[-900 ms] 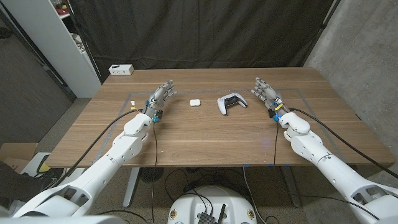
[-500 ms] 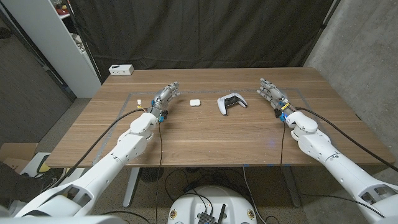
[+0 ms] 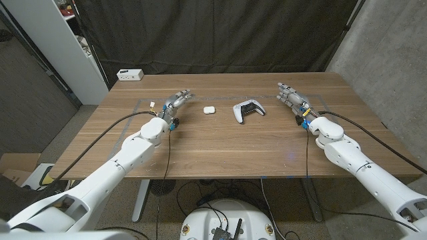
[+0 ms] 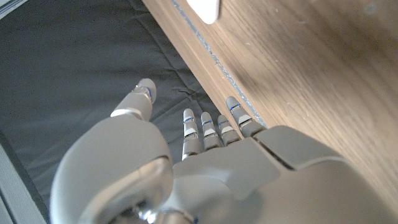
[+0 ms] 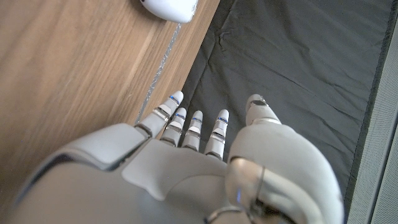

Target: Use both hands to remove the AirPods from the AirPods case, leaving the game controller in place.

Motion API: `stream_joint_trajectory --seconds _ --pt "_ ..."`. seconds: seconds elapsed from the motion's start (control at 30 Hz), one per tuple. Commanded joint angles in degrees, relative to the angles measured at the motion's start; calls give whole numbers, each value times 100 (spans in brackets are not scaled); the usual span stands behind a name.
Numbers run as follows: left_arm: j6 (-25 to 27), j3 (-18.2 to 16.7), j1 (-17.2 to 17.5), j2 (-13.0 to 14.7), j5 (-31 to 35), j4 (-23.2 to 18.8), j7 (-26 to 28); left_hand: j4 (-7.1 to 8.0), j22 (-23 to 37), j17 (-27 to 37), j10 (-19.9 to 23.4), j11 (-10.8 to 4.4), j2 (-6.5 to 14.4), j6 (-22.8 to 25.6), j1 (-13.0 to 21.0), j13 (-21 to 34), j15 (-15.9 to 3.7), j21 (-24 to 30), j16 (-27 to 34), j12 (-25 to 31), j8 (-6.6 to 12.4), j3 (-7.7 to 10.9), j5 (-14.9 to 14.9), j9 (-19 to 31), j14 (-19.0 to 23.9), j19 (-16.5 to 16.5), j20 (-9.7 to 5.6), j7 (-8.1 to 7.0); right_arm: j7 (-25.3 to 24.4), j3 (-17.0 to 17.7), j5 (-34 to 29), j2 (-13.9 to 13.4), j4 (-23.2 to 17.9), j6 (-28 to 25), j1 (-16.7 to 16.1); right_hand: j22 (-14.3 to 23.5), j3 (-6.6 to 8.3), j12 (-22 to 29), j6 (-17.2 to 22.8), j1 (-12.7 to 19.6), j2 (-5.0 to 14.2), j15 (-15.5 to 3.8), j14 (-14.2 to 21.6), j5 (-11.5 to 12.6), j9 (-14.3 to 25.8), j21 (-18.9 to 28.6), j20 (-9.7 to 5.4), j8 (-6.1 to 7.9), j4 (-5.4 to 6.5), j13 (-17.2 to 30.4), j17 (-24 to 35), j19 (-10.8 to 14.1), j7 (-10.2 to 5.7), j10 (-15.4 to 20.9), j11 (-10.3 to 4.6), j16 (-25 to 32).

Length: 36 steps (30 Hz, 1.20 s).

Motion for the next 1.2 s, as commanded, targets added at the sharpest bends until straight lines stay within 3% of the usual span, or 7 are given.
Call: stream_joint_trajectory --seconds 0.03,0.17,0.33,0.63,0.77,0.9,1.2 --pt "1425 449 -269 444 1181 -669 456 15 19 14 -136 -34 -55 237 202 39 35 -121 36 -11 119 -83 60 57 -127 -74 24 -127 -130 78 -29 -146 -375 28 -284 21 15 -27 32 45 -16 -551 -58 -12 11 -4 1 14 -33 19 15 -70 -10 -53 13 -2" --pt "2037 696 -543 561 1486 -789 199 53 23 13 -345 56 -105 344 319 47 113 -265 9 -46 160 -183 99 103 -332 -183 142 -156 -154 112 0 -171 -478 33 -373 20 0 -31 23 48 -49 -545 -97 -12 14 3 0 8 -47 24 14 -104 -11 -95 18 -1" --pt "2586 1064 -920 608 1971 -827 -67 107 25 9 -640 116 -209 407 379 35 134 -449 -14 -99 167 -352 167 149 -646 -324 155 -231 -210 131 -14 -192 -608 55 -477 19 -16 -30 -27 58 -89 -547 -132 -10 13 13 -7 -13 -68 32 14 -133 -9 -133 21 3" --pt "3073 1535 -1416 656 2519 -890 -684 156 27 0 -1087 266 -523 21 450 -43 310 -787 -21 -151 -57 -692 377 133 -1105 -606 336 -227 -322 184 25 -145 -715 140 -665 17 -35 -17 -164 134 -182 -545 -149 1 10 27 -18 -58 -142 45 8 -181 -7 -175 31 21" --pt "3340 1772 -1643 666 2805 -998 -986 189 29 4 -1243 327 -647 268 457 -77 373 -916 -5 -145 26 -843 502 134 -1270 -687 394 -275 -328 206 42 -149 -741 169 -727 17 -39 -11 -203 153 -199 -540 -158 5 10 29 -18 -68 -156 49 8 -198 -7 -180 30 23" --pt "3564 1982 -1835 669 3083 -1130 -1255 221 30 4 -1283 326 -676 530 473 -103 399 -986 11 -119 131 -933 601 168 -1322 -685 421 -140 -291 225 88 -192 -782 139 -792 17 -42 -3 -237 171 -211 -543 -159 8 11 35 -15 -75 -165 53 8 -202 -7 -176 26 29" --pt "4054 2414 -2155 566 3724 -1229 -1579 243 33 1 -1205 340 -682 731 509 -131 386 -1034 46 -57 214 -1010 692 211 -1285 -632 468 -22 -238 274 164 -127 -736 306 -868 17 -49 14 -296 199 -229 -541 -153 14 12 44 -20 -84 -176 61 10 -209 -7 -164 21 41"
